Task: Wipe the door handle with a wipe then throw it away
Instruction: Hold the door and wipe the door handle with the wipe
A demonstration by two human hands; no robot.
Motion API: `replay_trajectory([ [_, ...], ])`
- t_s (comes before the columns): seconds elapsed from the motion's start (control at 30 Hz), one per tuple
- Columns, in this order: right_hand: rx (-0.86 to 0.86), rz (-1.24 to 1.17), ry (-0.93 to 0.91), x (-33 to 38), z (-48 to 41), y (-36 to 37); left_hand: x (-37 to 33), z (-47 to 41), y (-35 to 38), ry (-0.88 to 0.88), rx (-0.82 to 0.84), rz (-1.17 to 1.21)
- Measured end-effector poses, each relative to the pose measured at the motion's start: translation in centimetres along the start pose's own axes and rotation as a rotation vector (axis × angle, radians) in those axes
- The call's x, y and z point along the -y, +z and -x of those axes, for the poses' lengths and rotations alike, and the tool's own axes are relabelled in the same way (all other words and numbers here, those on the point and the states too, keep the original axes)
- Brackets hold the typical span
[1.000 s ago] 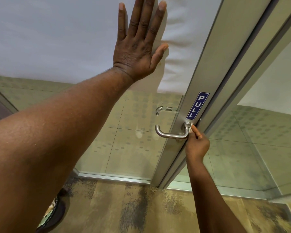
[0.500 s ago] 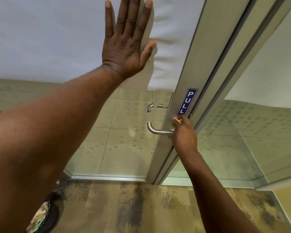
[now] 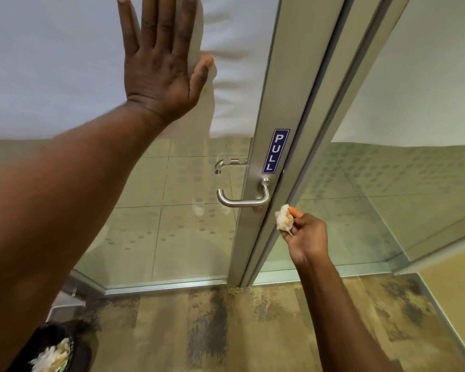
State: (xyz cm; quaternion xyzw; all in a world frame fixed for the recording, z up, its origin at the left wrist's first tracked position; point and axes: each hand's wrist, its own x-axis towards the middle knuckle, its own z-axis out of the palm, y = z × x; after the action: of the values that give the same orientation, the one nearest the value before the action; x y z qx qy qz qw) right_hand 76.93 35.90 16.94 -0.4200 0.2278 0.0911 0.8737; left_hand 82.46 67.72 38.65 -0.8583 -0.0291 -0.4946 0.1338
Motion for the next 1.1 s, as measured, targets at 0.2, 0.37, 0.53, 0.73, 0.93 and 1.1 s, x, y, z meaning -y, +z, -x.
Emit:
replay_trajectory([
  [0.2,0.161,-0.295,0.100,-0.4,0.9,-1.0,0.1,0.1,-0.5,-0.005,0.024,0.023],
  [0.37,0.212,-0.114,0.051,-0.7,1.1,-0.8,0.0,0.1,-0.4,-0.007,0.028,0.024],
  [0.53,0.138,0.209,-0.048,-0.8,1.5,-1.4,0.2,0.1,0.1,-0.001,-0.012,0.016],
  [0.73,0.027,0.333,-0.076,-0.6,2.0,-0.9,0.2,0.1,0.6,0.003,-0.043,0.007],
  [0.93,0.109,-0.009,0.076,-0.4,1.9,-1.1,0.4,0.2,0.8,-0.001,-0.041,0.015],
  [1.1,0.135,0.020,0.021,-0.3,1.8,-0.9,0.4,0.2,0.9,0.003,-0.052,0.004],
])
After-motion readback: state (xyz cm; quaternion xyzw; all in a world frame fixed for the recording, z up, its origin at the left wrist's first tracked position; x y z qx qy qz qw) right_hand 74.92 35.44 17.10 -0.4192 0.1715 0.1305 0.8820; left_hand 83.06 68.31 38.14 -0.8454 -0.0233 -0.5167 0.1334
